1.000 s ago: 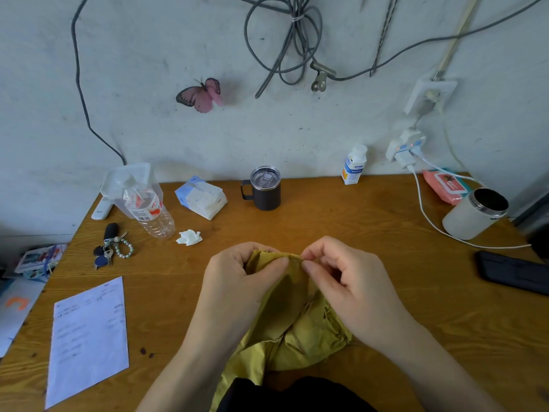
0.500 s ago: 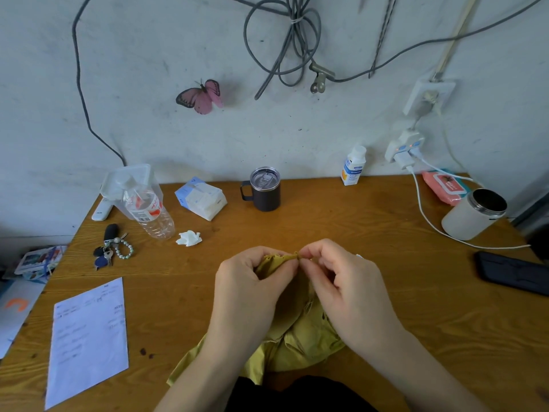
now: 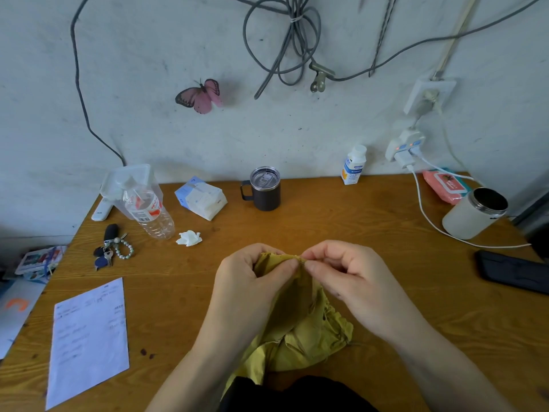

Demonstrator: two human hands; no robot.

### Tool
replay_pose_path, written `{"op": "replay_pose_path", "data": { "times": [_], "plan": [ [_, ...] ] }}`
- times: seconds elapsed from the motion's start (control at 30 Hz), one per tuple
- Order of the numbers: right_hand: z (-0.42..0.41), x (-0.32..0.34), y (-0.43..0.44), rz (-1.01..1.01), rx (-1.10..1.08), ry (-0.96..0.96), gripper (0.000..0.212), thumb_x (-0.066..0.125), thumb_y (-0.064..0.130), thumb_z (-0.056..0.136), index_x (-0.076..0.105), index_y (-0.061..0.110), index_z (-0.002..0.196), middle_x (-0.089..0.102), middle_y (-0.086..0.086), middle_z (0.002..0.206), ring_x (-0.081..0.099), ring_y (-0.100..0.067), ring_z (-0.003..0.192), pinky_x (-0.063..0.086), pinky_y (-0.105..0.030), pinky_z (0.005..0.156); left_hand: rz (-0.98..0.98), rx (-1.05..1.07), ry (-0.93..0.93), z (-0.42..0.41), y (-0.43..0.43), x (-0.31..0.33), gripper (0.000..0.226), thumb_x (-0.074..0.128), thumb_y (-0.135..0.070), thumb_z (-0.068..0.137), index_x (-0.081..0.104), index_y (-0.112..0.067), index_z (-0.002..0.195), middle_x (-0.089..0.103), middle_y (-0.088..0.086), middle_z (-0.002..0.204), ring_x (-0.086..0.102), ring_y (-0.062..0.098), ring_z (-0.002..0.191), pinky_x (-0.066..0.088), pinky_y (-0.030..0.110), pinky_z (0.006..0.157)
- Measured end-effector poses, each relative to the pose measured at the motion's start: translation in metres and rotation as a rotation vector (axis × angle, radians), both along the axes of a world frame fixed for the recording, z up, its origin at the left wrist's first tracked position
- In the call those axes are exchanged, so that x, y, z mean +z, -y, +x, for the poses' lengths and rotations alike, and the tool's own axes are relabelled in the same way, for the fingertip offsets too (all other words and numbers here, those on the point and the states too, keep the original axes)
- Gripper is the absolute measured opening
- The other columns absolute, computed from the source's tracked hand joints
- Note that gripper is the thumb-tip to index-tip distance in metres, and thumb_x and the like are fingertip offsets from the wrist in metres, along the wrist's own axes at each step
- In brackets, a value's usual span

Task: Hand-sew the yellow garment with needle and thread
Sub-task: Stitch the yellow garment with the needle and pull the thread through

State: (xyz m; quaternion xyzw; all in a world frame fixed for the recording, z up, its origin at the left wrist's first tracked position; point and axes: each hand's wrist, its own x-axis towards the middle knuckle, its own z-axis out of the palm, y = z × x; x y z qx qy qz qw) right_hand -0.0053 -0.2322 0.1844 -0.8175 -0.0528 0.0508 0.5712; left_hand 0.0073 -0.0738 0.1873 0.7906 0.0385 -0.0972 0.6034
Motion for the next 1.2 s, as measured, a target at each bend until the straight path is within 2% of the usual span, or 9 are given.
{"op": "replay_pose_path", "data": {
  "times": [0.07, 0.17, 0.23, 0.3, 0.47, 0.73, 0.87, 1.07, 1.2],
  "plan": [
    [0.002, 0.0, 0.004, 0.09, 0.026, -0.083, 0.014, 0.057, 0.014, 0.09, 0.069, 0.019, 0.086, 0.048, 0.01, 0.047, 0.039, -0.001, 0.045, 0.032, -0.014, 0.047, -0.024, -0.054, -0.051, 0.002, -0.002, 0.001, 0.008, 0.071, -0.024, 0.081, 0.072, -0.026, 0.074, 0.073, -0.004, 0.068, 0.069, 0.009, 0.065, 0.056, 0.022, 0.059],
    [0.003, 0.001, 0.009, 0.194, 0.083, -0.173, 0.018, 0.055, 0.011, 0.091, 0.07, 0.017, 0.083, 0.043, 0.009, 0.047, 0.036, -0.006, 0.045, 0.032, -0.021, 0.048, -0.096, -0.123, -0.142, 0.005, -0.006, 0.002, 0.009, 0.07, -0.022, 0.082, 0.074, -0.024, 0.074, 0.074, 0.001, 0.073, 0.071, 0.017, 0.073, 0.058, 0.033, 0.071],
    [0.004, 0.002, 0.01, 0.254, 0.121, -0.222, 0.022, 0.055, 0.009, 0.091, 0.072, 0.02, 0.081, 0.043, 0.009, 0.048, 0.036, -0.005, 0.044, 0.032, -0.02, 0.048, -0.154, -0.152, -0.197, 0.006, -0.007, 0.003, 0.007, 0.071, -0.021, 0.08, 0.075, -0.021, 0.074, 0.074, 0.006, 0.075, 0.071, 0.022, 0.074, 0.058, 0.037, 0.074],
    [0.005, 0.003, 0.013, 0.304, 0.154, -0.266, 0.025, 0.054, 0.008, 0.091, 0.073, 0.021, 0.08, 0.043, 0.01, 0.047, 0.036, -0.005, 0.044, 0.033, -0.018, 0.047, -0.229, -0.172, -0.254, 0.007, -0.008, 0.004, 0.003, 0.074, -0.023, 0.073, 0.075, -0.02, 0.073, 0.074, 0.008, 0.075, 0.071, 0.021, 0.072, 0.057, 0.034, 0.071],
    [0.006, 0.001, 0.017, 0.373, 0.176, -0.321, 0.021, 0.057, 0.007, 0.089, 0.073, 0.018, 0.083, 0.042, 0.008, 0.047, 0.035, -0.005, 0.043, 0.034, -0.017, 0.046, -0.329, -0.184, -0.29, 0.006, -0.009, 0.002, 0.016, 0.075, -0.028, 0.059, 0.075, -0.017, 0.07, 0.072, 0.01, 0.071, 0.068, 0.021, 0.068, 0.054, 0.035, 0.07],
    [0.008, -0.001, 0.021, 0.434, 0.195, -0.39, 0.011, 0.064, 0.019, 0.074, 0.073, 0.014, 0.079, 0.04, 0.005, 0.047, 0.033, -0.006, 0.041, 0.033, -0.018, 0.046, -0.43, -0.251, -0.379, 0.01, -0.013, -0.001, 0.01, 0.073, -0.022, 0.064, 0.076, -0.014, 0.071, 0.072, 0.009, 0.071, 0.069, 0.018, 0.067, 0.055, 0.026, 0.064],
    [0.009, -0.003, 0.021, 0.462, 0.221, -0.406, 0.005, 0.067, 0.015, 0.079, 0.072, 0.014, 0.077, 0.039, 0.005, 0.047, 0.032, -0.007, 0.041, 0.032, -0.018, 0.046, -0.535, -0.262, -0.448, 0.01, -0.014, -0.001, 0.013, 0.073, -0.015, 0.065, 0.075, -0.007, 0.075, 0.073, 0.013, 0.073, 0.07, 0.019, 0.066, 0.057, 0.027, 0.061],
    [0.008, -0.006, 0.019, 0.537, 0.232, -0.416, 0.013, 0.059, 0.012, 0.079, 0.071, 0.016, 0.076, 0.038, 0.007, 0.046, 0.03, -0.006, 0.041, 0.03, -0.019, 0.046, -0.655, -0.289, -0.517, 0.011, -0.013, -0.001, 0.005, 0.074, -0.007, 0.071, 0.075, -0.004, 0.075, 0.073, 0.013, 0.071, 0.07, 0.019, 0.063, 0.058, 0.027, 0.06],
    [0.006, -0.006, 0.017, 0.519, 0.23, -0.38, 0.014, 0.058, 0.013, 0.08, 0.07, 0.018, 0.074, 0.04, 0.007, 0.046, 0.032, -0.006, 0.041, 0.031, -0.018, 0.046, -0.688, -0.282, -0.548, 0.011, -0.012, -0.004, 0.018, 0.076, -0.011, 0.065, 0.075, -0.001, 0.08, 0.073, 0.016, 0.075, 0.071, 0.022, 0.066, 0.059, 0.029, 0.063]
  ]
}}
